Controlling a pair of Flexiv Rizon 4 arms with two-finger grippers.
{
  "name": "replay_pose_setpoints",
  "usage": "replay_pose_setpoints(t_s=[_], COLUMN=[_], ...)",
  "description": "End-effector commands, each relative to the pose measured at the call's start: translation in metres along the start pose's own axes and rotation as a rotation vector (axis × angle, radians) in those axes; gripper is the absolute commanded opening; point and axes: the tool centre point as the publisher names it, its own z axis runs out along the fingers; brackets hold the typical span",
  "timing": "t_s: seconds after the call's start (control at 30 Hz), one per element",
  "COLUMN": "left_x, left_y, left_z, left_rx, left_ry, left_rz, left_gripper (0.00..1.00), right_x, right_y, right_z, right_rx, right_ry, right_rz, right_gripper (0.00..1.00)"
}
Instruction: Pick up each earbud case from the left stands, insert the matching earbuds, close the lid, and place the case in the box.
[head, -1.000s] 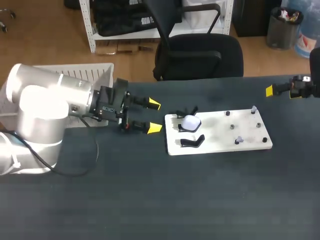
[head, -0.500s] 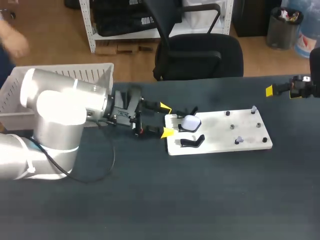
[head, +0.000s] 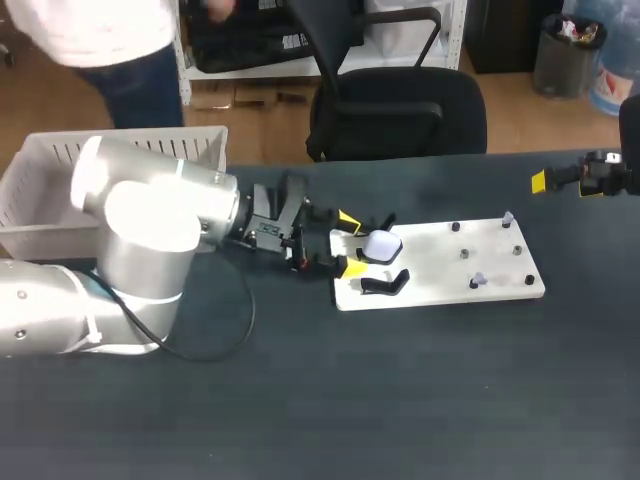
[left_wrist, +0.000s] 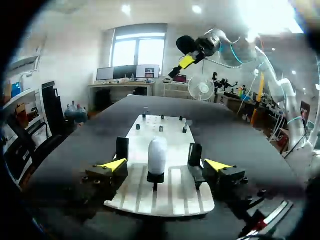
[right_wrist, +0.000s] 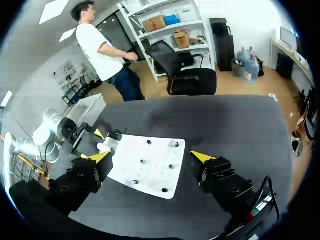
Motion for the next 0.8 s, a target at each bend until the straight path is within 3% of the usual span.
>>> replay_pose_setpoints(t_s=[0.03, 0.8], left_x=[-0.003, 0.0], left_y=[0.006, 0.008], left_z=[0.009, 0.031], left_rx=[-0.003, -0.018], left_ry=[0.011, 0.041], left_rz=[-0.002, -0.015], left_gripper=[1.0, 0.78], right_x=[0.0, 0.0], right_y=[0.0, 0.0], right_z=[0.0, 0.0], right_rx=[0.001, 0.001], right_ry=[0.0, 0.0], right_rz=[0.0, 0.0], right_gripper=[1.0, 1.0])
